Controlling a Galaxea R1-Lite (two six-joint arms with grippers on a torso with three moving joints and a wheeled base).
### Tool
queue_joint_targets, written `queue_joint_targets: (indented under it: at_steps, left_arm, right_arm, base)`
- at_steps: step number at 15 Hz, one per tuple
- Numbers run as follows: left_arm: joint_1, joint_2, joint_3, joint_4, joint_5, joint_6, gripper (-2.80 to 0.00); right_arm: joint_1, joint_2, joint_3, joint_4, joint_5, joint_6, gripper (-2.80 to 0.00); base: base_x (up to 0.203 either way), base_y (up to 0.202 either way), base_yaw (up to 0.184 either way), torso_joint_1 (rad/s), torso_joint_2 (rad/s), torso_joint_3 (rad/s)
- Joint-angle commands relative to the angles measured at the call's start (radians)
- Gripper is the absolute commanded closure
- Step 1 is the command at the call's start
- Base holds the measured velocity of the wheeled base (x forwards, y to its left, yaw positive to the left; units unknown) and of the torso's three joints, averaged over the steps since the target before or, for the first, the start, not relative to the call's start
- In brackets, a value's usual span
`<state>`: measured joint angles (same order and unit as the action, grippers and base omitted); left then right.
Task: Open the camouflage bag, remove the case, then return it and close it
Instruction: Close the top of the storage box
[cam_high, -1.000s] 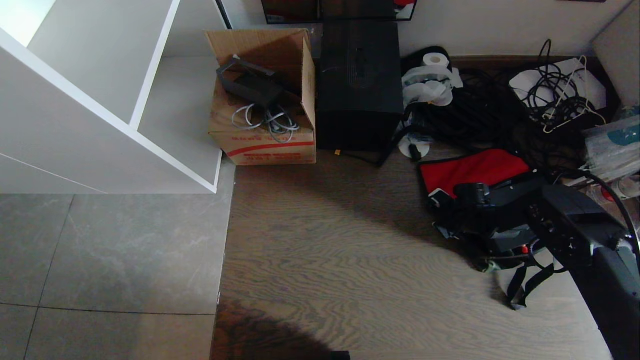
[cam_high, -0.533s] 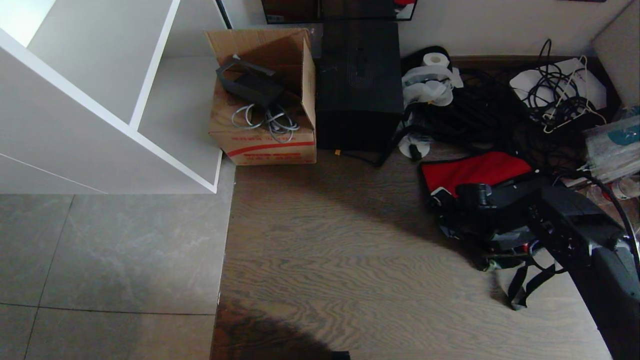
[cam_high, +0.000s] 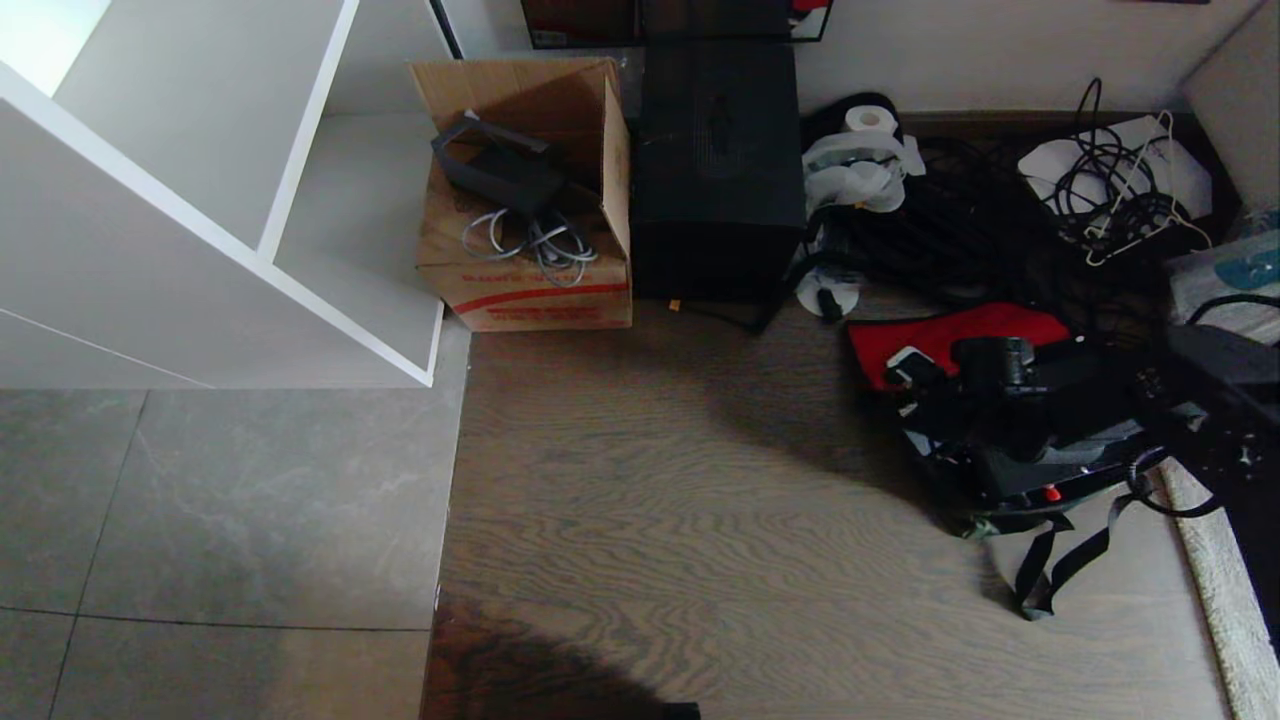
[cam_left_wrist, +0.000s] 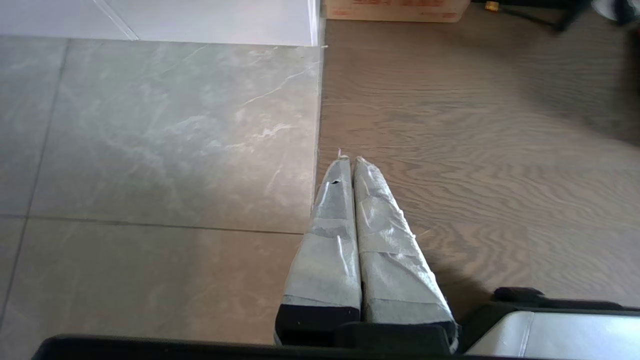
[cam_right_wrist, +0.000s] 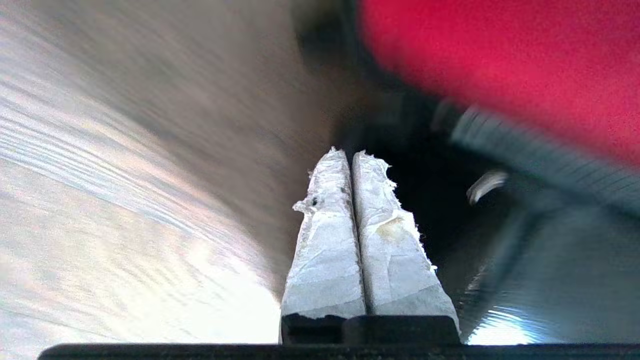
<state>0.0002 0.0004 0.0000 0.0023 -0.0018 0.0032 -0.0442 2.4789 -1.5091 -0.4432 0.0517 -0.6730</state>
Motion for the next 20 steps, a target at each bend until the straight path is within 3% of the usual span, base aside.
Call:
queue_joint_targets:
  at_steps: [1, 4, 6, 11, 12, 13, 20]
  left_arm:
    - [0.000, -0.002, 0.000, -0.001, 0.000, 0.000, 0.00]
    - [0.000, -0.002, 0.000, -0.001, 0.000, 0.000, 0.00]
    - [0.000, -0.002, 0.000, -0.001, 0.000, 0.000, 0.00]
    - [0.000, -0.002, 0.000, -0.001, 0.000, 0.000, 0.00]
    - [0.000, -0.002, 0.000, -0.001, 0.000, 0.000, 0.00]
    - [0.000, -0.002, 0.000, -0.001, 0.000, 0.000, 0.00]
    - [0.000, -0.002, 0.000, 0.001, 0.000, 0.000, 0.00]
  right_arm:
    - [-0.001, -0.085, 0.072, 0.015, 0.010, -0.006, 0.00]
    - [-0.001, -0.149, 0.067, 0.032, 0.045, -0.007, 0.00]
    - [-0.001, -0.110, 0.101, 0.052, 0.068, -0.021, 0.00]
    - [-0.003, -0.003, 0.031, 0.049, 0.062, -0.054, 0.00]
    - [-0.003, 0.006, 0.019, 0.049, 0.055, -0.054, -1.11]
    - [-0.003, 0.016, 0.002, 0.051, 0.036, -0.053, -2.80]
    - [-0.009, 0.041, -0.025, 0.051, 0.023, -0.049, -2.80]
  base:
    - [0.000, 0.000, 0.000, 0.000, 0.00, 0.000]
    - [0.000, 0.000, 0.000, 0.000, 0.00, 0.000]
    - [0.000, 0.000, 0.000, 0.000, 0.00, 0.000]
    - [0.000, 0.000, 0.000, 0.000, 0.00, 0.000]
    - [0.000, 0.000, 0.000, 0.000, 0.00, 0.000]
    - [0.000, 0.000, 0.000, 0.000, 0.00, 0.000]
    - [0.000, 0.000, 0.000, 0.000, 0.00, 0.000]
